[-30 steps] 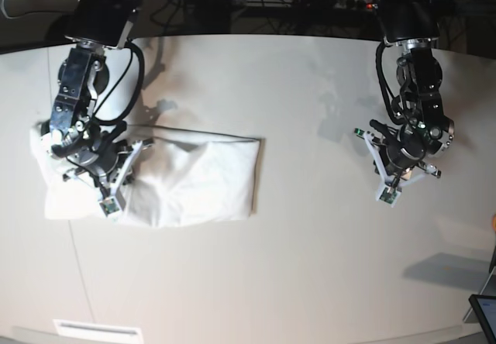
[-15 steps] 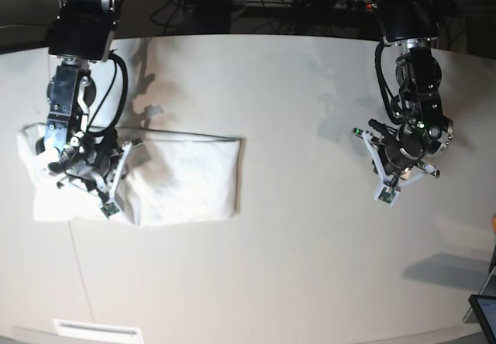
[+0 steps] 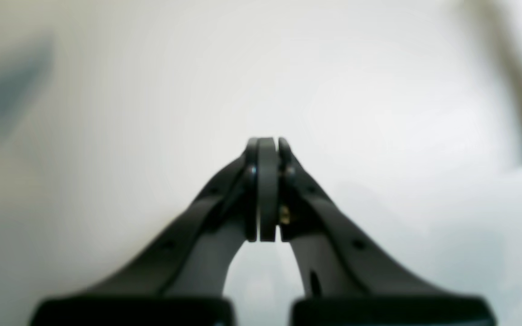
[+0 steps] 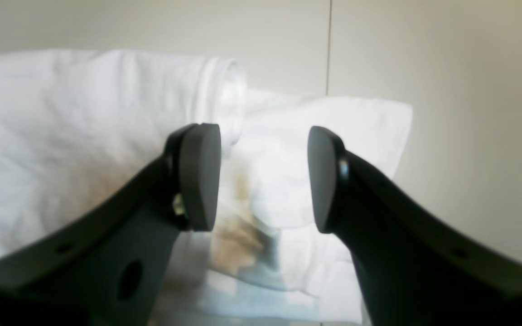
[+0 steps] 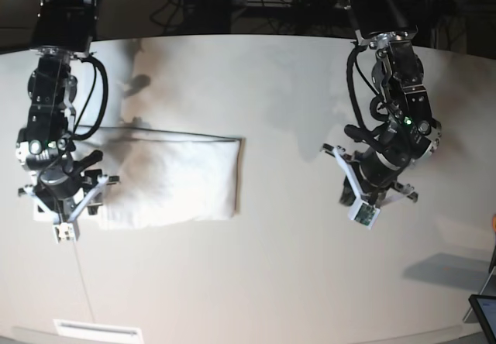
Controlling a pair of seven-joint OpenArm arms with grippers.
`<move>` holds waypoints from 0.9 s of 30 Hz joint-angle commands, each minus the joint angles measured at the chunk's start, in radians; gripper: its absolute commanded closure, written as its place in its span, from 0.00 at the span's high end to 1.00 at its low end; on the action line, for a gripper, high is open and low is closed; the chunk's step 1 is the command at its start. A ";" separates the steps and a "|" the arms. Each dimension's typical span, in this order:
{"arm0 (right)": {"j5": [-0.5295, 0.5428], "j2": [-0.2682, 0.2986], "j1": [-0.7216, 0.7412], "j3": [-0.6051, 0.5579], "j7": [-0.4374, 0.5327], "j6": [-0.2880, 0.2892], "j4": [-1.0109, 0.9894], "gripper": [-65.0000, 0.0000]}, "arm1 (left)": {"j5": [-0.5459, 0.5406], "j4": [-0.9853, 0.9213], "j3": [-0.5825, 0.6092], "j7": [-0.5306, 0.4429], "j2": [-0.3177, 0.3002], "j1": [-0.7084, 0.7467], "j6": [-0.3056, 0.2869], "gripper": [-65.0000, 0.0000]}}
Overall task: Fold the T-shirt properly
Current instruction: 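Release the hem end with the right gripper and move it aside, then lower the left gripper to the folded bundle's edge and pinch it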
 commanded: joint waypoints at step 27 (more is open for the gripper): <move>0.006 0.023 0.010 0.494 -0.042 0.402 -0.024 0.68 | -0.018 -0.761 0.493 -0.368 0.094 -0.244 0.100 0.01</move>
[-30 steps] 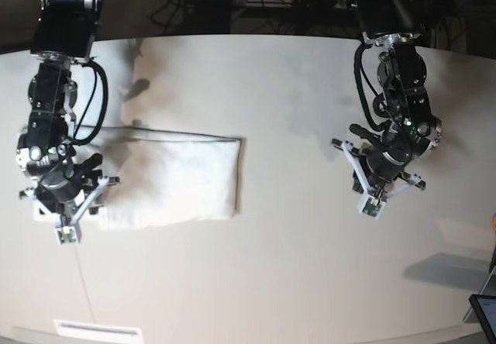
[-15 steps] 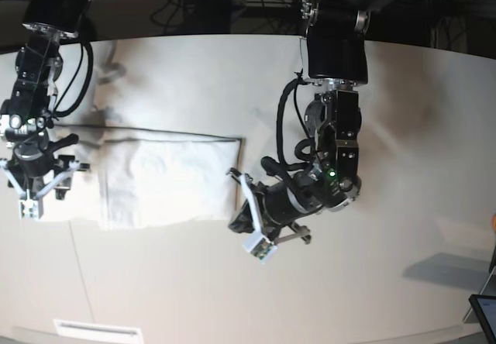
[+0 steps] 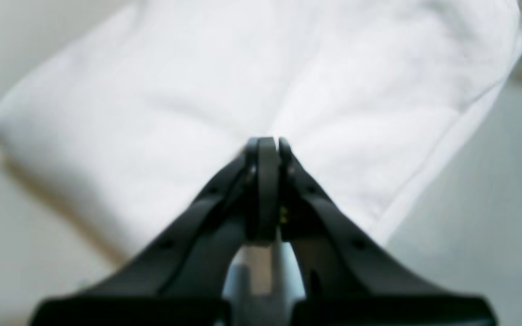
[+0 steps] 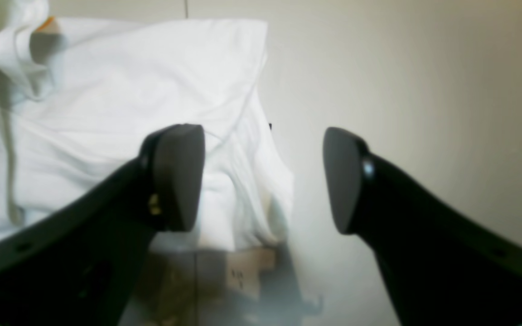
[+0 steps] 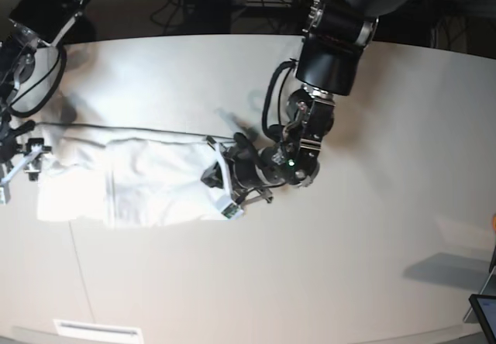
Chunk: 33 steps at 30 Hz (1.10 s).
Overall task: Fold the T-shirt properly
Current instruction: 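Lower the left gripper to the folded bundle's edge and pinch it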
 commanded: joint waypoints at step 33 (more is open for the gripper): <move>0.600 0.089 0.242 0.095 -0.334 0.081 -0.634 0.75 | 0.022 0.438 -0.294 0.259 -0.348 0.141 0.013 0.00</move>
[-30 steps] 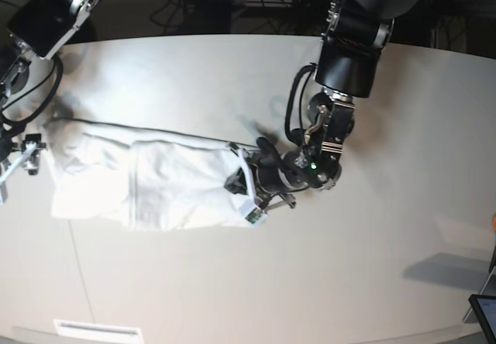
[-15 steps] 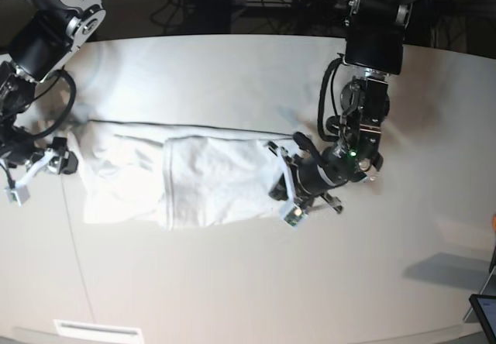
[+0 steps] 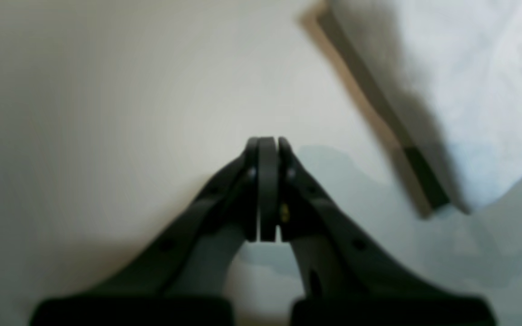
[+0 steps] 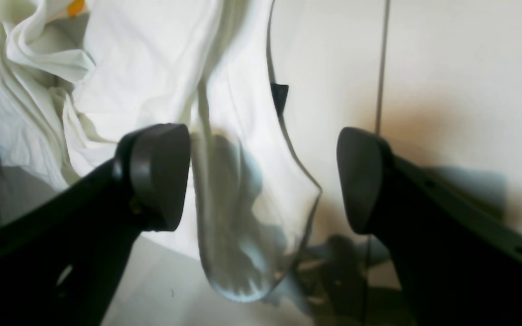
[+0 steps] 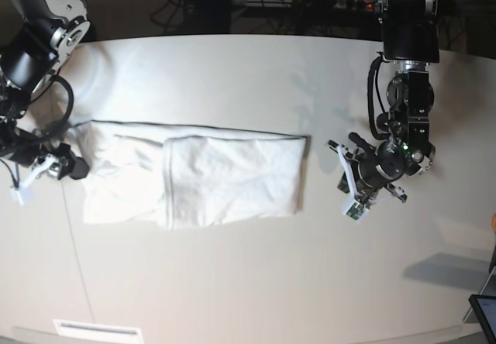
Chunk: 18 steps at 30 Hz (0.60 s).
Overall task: Fold the T-shirt properly
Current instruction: 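Lower the left gripper to the folded bundle's edge and pinch it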
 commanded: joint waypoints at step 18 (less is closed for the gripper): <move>0.008 -0.067 0.020 -0.147 0.001 0.002 0.010 0.75 | -0.021 -0.096 -0.007 -0.028 0.115 -0.004 0.003 0.00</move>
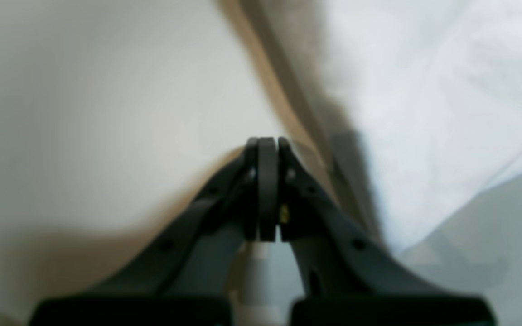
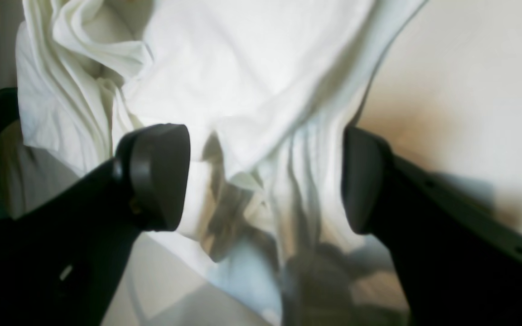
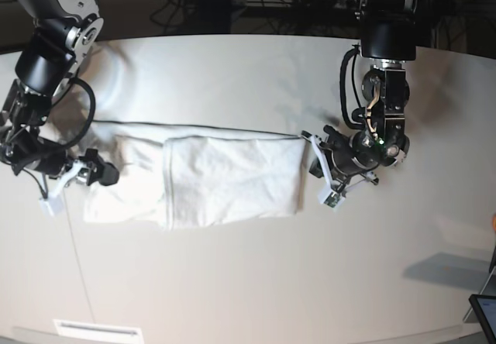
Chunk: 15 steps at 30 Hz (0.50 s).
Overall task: Fold the T-shirt properly
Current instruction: 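Lower the left gripper to the folded bundle's edge and pinch it, then push the bundle edges inward with both grippers to compact the shirt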
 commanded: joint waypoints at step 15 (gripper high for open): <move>-0.016 -0.001 0.010 -0.059 -0.022 -0.002 0.008 0.14 | -0.007 0.012 0.002 -0.009 0.027 -0.018 0.001 0.00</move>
